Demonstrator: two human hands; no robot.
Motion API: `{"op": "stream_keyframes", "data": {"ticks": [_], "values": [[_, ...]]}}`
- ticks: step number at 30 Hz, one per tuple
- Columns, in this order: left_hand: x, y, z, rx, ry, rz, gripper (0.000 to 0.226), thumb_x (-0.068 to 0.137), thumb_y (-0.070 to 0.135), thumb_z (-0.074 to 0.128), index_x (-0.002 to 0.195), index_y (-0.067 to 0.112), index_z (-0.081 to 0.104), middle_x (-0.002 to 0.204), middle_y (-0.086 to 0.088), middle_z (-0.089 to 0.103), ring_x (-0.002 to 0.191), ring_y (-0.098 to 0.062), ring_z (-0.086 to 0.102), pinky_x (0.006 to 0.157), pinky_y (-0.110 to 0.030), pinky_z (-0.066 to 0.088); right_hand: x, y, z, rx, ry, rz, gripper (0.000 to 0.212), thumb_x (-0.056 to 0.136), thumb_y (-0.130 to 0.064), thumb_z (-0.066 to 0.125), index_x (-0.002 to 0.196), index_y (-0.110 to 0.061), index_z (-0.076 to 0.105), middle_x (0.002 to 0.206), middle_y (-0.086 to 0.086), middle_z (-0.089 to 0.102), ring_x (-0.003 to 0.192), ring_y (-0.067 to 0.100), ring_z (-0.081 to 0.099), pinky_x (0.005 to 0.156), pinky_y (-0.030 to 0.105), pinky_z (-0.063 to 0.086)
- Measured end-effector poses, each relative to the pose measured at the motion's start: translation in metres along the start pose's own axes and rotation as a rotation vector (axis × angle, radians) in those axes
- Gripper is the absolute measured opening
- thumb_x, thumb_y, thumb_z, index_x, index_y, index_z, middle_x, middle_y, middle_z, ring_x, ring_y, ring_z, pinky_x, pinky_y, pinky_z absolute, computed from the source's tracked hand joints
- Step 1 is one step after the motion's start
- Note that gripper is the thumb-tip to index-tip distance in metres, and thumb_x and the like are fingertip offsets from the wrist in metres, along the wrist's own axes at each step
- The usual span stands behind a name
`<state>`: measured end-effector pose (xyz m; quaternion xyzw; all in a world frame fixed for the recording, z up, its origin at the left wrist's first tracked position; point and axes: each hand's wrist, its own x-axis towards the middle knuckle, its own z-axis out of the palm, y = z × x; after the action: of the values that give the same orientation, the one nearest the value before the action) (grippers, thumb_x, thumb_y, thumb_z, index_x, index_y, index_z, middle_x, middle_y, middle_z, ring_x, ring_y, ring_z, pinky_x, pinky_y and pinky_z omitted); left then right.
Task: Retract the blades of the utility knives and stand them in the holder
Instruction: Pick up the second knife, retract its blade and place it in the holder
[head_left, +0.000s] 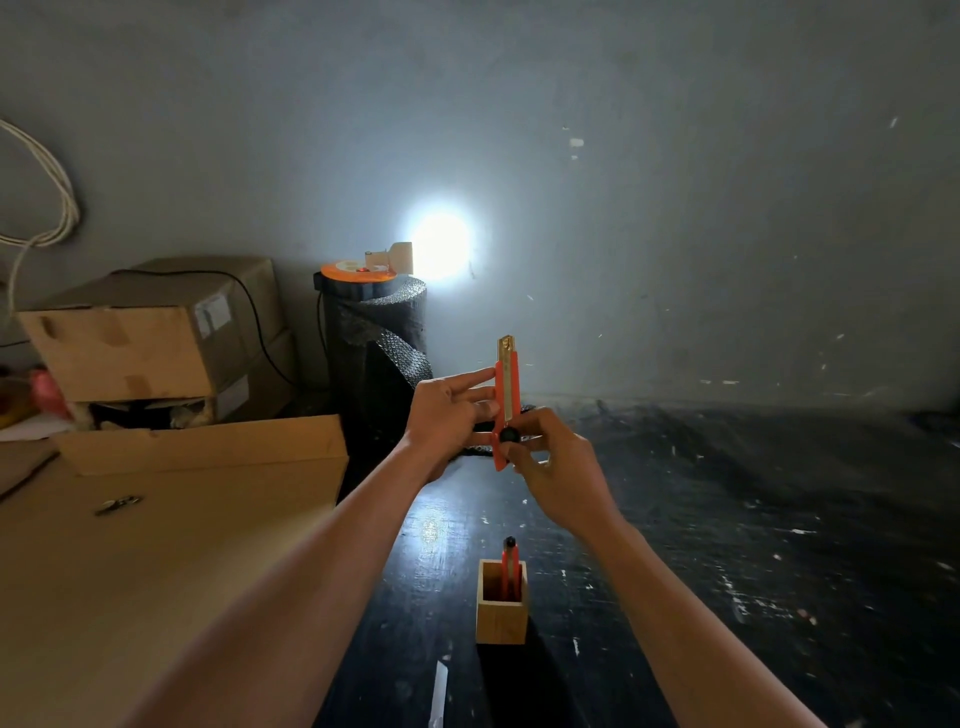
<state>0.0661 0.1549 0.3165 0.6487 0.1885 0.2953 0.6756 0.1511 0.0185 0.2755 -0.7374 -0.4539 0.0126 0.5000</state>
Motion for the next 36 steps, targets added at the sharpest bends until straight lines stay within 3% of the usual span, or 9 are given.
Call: {"op": "stream_keyframes", "data": {"ticks": [3, 7, 10, 15, 20, 23, 27, 30, 36], "values": [[-0.001, -0.001, -0.001, 0.005, 0.007, -0.006, 0.046, 0.090, -0.017, 0.063, 0.129, 0.008, 0.071, 0.094, -0.007, 0.083, 0.079, -0.024, 0.081, 0.067, -0.040, 0.066, 0.000, 0.000, 0.001, 0.032, 0.013, 0.026, 0.018, 0.092, -0.028, 0.069, 0.107, -0.024, 0.058, 0.094, -0.022, 0.064, 0.084, 0.004, 0.067, 0.080, 0.025, 0.056], [-0.001, -0.002, -0.004, -0.016, 0.010, -0.016, 0.047, 0.090, -0.019, 0.062, 0.129, 0.007, 0.070, 0.088, -0.003, 0.083, 0.073, -0.020, 0.081, 0.062, -0.038, 0.066, 0.000, 0.001, 0.000, 0.030, -0.018, -0.020, 0.023, 0.094, -0.021, 0.068, 0.108, -0.037, 0.060, 0.094, -0.029, 0.063, 0.081, -0.004, 0.068, 0.075, 0.017, 0.058], [0.001, -0.003, -0.005, -0.018, 0.010, -0.015, 0.047, 0.090, -0.018, 0.062, 0.130, 0.006, 0.070, 0.092, -0.006, 0.083, 0.076, -0.023, 0.081, 0.063, -0.038, 0.066, 0.002, 0.002, 0.003, 0.039, -0.031, -0.011, 0.018, 0.094, -0.020, 0.067, 0.110, -0.028, 0.062, 0.095, -0.023, 0.064, 0.080, -0.001, 0.067, 0.067, 0.008, 0.053], [0.005, -0.012, -0.006, 0.020, 0.011, -0.015, 0.047, 0.091, -0.017, 0.063, 0.132, 0.007, 0.069, 0.107, -0.012, 0.081, 0.084, -0.027, 0.081, 0.071, -0.046, 0.067, 0.002, 0.008, 0.010, 0.034, 0.006, 0.023, 0.020, 0.093, -0.027, 0.067, 0.108, -0.016, 0.058, 0.093, -0.022, 0.061, 0.076, -0.004, 0.063, 0.058, 0.006, 0.050], [0.007, -0.024, -0.007, 0.015, 0.005, -0.031, 0.048, 0.091, -0.019, 0.062, 0.130, 0.007, 0.070, 0.110, -0.014, 0.080, 0.090, -0.031, 0.081, 0.074, -0.049, 0.066, 0.002, 0.018, 0.014, -0.008, 0.004, 0.045, 0.021, 0.089, -0.033, 0.069, 0.102, -0.021, 0.056, 0.087, -0.026, 0.060, 0.075, -0.003, 0.063, 0.070, 0.014, 0.048], [0.009, -0.030, -0.007, -0.003, -0.007, -0.033, 0.047, 0.091, -0.019, 0.062, 0.128, 0.008, 0.072, 0.108, -0.013, 0.081, 0.090, -0.033, 0.080, 0.075, -0.051, 0.066, 0.005, 0.023, 0.014, 0.027, -0.006, 0.062, 0.027, 0.090, -0.038, 0.067, 0.111, -0.030, 0.053, 0.096, -0.025, 0.061, 0.078, -0.001, 0.064, 0.073, 0.018, 0.052], [0.009, -0.042, -0.007, -0.044, -0.026, -0.058, 0.046, 0.090, -0.022, 0.061, 0.126, 0.004, 0.071, 0.100, -0.011, 0.082, 0.083, -0.026, 0.081, 0.063, -0.039, 0.065, 0.020, 0.034, 0.012, 0.108, 0.044, 0.099, 0.033, 0.095, -0.033, 0.063, 0.126, -0.028, 0.051, 0.108, -0.011, 0.066, 0.088, 0.007, 0.068, 0.078, 0.030, 0.061], [0.007, -0.056, -0.006, -0.054, -0.043, -0.077, 0.049, 0.087, -0.024, 0.062, 0.127, 0.002, 0.070, 0.105, -0.018, 0.080, 0.086, -0.029, 0.081, 0.063, -0.039, 0.065, 0.033, 0.042, 0.012, 0.157, 0.031, 0.143, 0.046, 0.092, -0.041, 0.066, 0.134, -0.023, 0.054, 0.113, 0.000, 0.071, 0.096, 0.016, 0.072, 0.078, 0.036, 0.063], [0.011, -0.094, -0.003, -0.010, 0.001, -0.118, 0.040, 0.090, -0.014, 0.067, 0.125, 0.003, 0.070, 0.104, -0.011, 0.081, 0.087, -0.022, 0.081, 0.067, -0.034, 0.065, 0.042, 0.067, 0.022, 0.216, -0.027, 0.206, 0.033, 0.092, -0.042, 0.068, 0.113, -0.017, 0.067, 0.096, -0.001, 0.076, 0.086, 0.015, 0.074, 0.076, 0.040, 0.064]]}}
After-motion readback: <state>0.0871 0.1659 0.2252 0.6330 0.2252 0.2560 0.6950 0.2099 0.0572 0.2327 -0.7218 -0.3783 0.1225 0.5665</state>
